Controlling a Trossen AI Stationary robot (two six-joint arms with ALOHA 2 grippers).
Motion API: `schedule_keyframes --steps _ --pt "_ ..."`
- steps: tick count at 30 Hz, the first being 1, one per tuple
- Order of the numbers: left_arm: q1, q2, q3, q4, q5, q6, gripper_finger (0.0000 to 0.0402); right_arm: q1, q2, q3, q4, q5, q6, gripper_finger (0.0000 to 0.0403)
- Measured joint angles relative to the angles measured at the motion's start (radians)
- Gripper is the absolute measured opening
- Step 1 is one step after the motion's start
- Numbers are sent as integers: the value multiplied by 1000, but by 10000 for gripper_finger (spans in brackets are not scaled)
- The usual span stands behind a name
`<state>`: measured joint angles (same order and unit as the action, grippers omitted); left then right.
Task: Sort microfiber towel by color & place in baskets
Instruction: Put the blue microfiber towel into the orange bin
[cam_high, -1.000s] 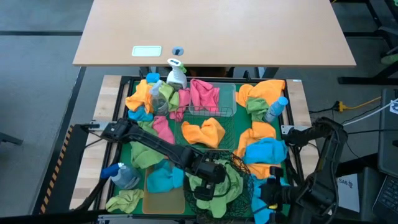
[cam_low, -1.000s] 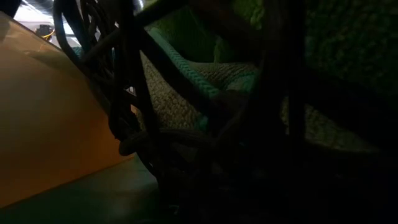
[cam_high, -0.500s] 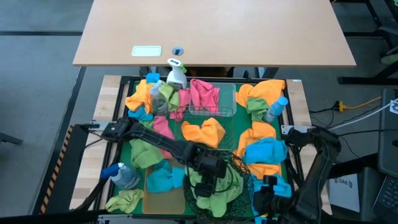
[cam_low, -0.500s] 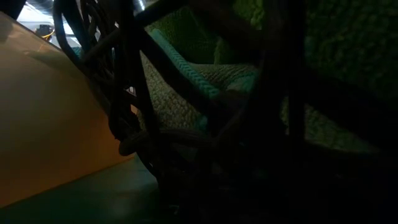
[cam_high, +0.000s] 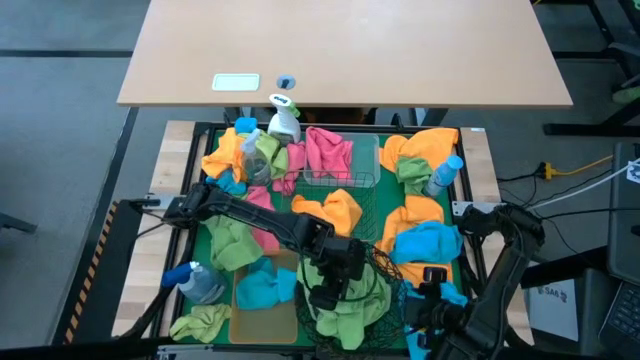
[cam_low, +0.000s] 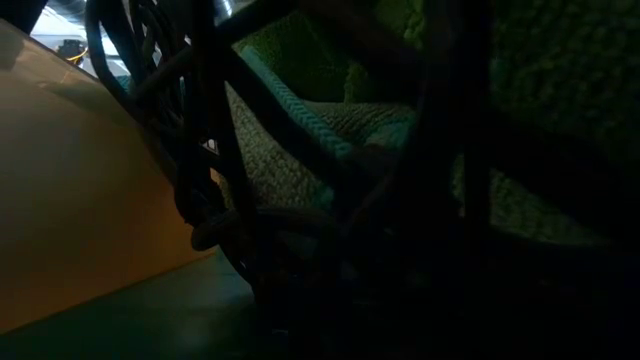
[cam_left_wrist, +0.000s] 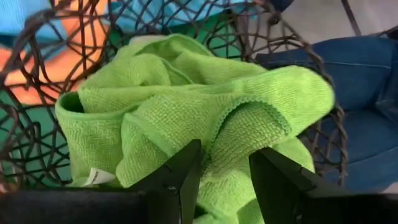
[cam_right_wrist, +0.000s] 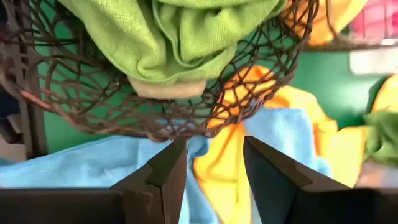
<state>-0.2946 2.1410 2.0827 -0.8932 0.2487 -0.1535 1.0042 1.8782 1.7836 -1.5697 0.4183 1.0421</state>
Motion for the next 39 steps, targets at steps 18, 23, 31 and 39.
schedule_keyframes --steps 18,23,31,39 --pt "-16 -130 1 -215 -24 8 129 -129 -195 -195 84 -39 -92 159" --pt "-24 -175 2 -331 -38 127 129 -128 -259 -373 352 -159 -73 159" --pt "-43 -353 -18 -344 -208 184 129 -127 -258 -535 516 -328 -70 159" --pt "-68 -629 -349 -205 -434 36 129 -127 -255 -549 528 -362 -77 159"
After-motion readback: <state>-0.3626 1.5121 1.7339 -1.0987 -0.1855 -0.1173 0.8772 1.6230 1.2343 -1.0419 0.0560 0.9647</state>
